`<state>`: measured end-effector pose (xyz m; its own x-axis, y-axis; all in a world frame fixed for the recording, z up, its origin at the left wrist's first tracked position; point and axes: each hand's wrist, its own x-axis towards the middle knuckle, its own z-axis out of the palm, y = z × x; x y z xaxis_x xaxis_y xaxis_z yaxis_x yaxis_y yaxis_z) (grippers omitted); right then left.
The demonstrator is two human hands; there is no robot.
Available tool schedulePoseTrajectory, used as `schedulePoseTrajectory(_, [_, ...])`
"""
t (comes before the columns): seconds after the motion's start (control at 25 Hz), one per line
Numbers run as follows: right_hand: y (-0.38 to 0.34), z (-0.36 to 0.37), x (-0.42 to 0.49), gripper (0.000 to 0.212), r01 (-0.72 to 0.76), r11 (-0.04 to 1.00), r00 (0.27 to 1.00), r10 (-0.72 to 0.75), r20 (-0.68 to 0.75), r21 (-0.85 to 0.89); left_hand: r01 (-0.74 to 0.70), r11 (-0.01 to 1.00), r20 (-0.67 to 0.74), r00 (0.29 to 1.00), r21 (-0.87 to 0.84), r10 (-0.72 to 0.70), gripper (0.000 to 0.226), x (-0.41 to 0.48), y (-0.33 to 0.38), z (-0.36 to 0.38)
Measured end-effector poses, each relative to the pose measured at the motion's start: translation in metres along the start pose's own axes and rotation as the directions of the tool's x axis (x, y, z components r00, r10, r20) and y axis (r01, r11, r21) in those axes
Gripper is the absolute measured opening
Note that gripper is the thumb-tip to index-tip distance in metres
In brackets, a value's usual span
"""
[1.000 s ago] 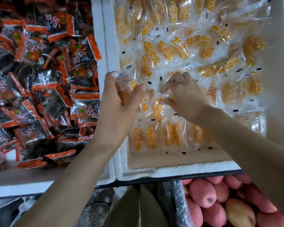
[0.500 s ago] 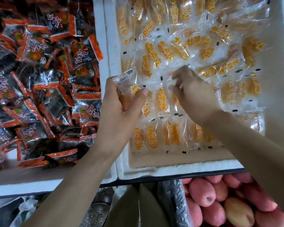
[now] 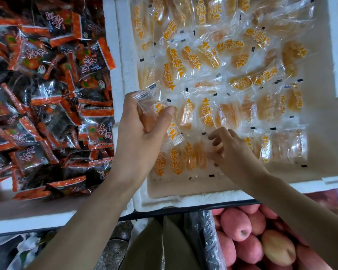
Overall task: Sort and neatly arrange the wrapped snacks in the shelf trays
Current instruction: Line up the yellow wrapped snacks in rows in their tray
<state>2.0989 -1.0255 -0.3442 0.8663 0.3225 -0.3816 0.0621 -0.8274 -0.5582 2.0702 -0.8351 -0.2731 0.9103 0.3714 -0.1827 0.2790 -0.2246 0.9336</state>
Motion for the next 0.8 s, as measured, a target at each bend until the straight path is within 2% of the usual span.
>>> schedulePoseTrajectory(0.08, [-0.003,0.002,-0.005,0.035,0.026,0.999,1.0,-0.026,-0.012,-0.034,-0.001,1.0,0.011,1.0,-0.003,0.001,0.02,-0.002,0.002,0.001])
schedulePoseTrajectory(0.16, [-0.005,-0.004,-0.008,0.05,0.177,0.963,0.983,-0.182,-0.004,-0.205,-0.004,1.0,0.018,1.0,-0.006,0.004,0.019,-0.002,0.003,0.001])
schedulePoseTrajectory(0.24, [-0.004,-0.006,-0.007,0.069,0.386,0.878,0.922,-0.363,0.131,-0.283,0.002,1.0,0.015,1.0,0.0,-0.002,0.02,-0.002,0.003,0.001])
schedulePoseTrajectory(0.28, [-0.005,-0.004,-0.004,0.074,0.448,0.842,0.892,-0.4,0.209,-0.302,0.007,1.0,0.018,1.0,0.004,-0.008,0.02,-0.003,0.003,0.001])
schedulePoseTrajectory(0.36, [-0.008,0.003,0.004,0.078,0.485,0.801,0.873,-0.415,0.258,-0.351,0.011,1.0,0.019,1.0,0.001,-0.011,0.019,-0.004,0.001,0.001])
schedulePoseTrajectory(0.48, [-0.014,0.009,0.008,0.078,0.468,0.802,0.884,-0.421,0.205,-0.37,0.019,0.999,0.028,0.999,-0.03,-0.018,0.025,-0.005,-0.003,-0.003])
schedulePoseTrajectory(0.52, [-0.02,0.005,0.007,0.07,0.449,0.844,0.893,-0.42,0.158,-0.294,0.025,0.999,0.043,0.999,-0.031,-0.024,0.026,-0.006,-0.003,-0.005])
schedulePoseTrajectory(0.56, [-0.028,0.0,0.005,0.058,0.398,0.909,0.916,-0.386,0.109,-0.122,0.026,0.999,0.058,0.998,-0.022,-0.025,0.024,-0.006,-0.003,-0.008])
schedulePoseTrajectory(0.6, [-0.038,-0.006,0.002,0.044,0.307,0.939,0.941,-0.324,0.093,0.156,0.022,1.0,0.075,0.997,-0.003,-0.022,0.023,-0.006,-0.003,-0.01])
schedulePoseTrajectory(0.64, [-0.05,-0.011,-0.002,0.034,0.204,0.874,0.956,-0.275,0.104,0.441,0.015,1.0,0.098,0.995,0.024,-0.017,0.024,-0.007,-0.003,-0.01])
schedulePoseTrajectory(0.68, [-0.061,-0.016,-0.007,0.028,0.116,0.77,0.962,-0.245,0.123,0.627,0.011,0.999,0.125,0.992,0.048,-0.017,0.026,-0.008,-0.002,-0.01])
schedulePoseTrajectory(0.72, [-0.071,-0.017,-0.01,0.025,0.064,0.701,0.963,-0.229,0.139,0.71,0.001,0.998,0.15,0.989,0.06,-0.01,0.028,-0.01,-0.002,-0.009])
schedulePoseTrajectory(0.76, [-0.077,-0.016,-0.012,0.023,0.054,0.68,0.966,-0.221,0.134,0.732,-0.017,0.998,0.171,0.985,0.068,0.005,0.03,-0.012,-0.002,-0.009])
schedulePoseTrajectory(0.8, [-0.081,-0.015,-0.013,0.023,0.061,0.701,0.971,-0.206,0.12,0.71,-0.042,0.996,0.19,0.981,0.073,0.028,0.03,-0.015,-0.001,-0.009])
